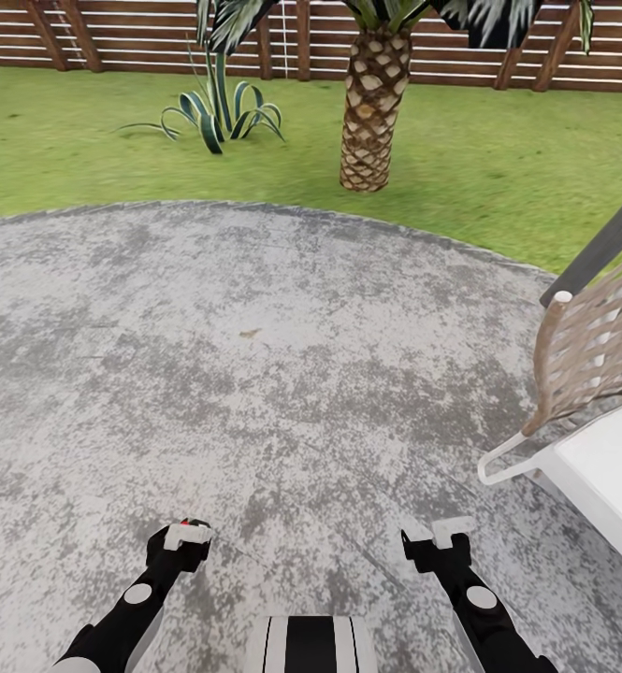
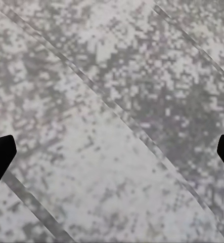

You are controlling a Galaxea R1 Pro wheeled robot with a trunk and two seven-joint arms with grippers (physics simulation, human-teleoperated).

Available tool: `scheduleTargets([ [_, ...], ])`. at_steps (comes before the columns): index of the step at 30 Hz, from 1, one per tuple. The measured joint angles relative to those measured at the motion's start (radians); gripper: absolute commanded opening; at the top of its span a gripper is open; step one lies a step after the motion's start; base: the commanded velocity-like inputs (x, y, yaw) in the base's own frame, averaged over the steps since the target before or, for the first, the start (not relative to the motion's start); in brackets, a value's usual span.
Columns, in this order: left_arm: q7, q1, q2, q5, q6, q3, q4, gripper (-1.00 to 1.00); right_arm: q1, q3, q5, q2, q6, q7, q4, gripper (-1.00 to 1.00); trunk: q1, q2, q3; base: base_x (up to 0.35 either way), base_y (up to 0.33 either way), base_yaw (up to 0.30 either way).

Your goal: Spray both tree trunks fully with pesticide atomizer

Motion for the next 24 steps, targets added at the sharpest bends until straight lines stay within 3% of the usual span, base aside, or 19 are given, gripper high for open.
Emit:
scheduleTargets([
  [24,-0.001,0.0,0.0,0.0,0.0,0.0,0.0,1.0,0.0,0.0,0.0,0.0,0.0,0.0,0.0,1.0,0.0,0.0,0.01,0.0,0.0,0.0],
])
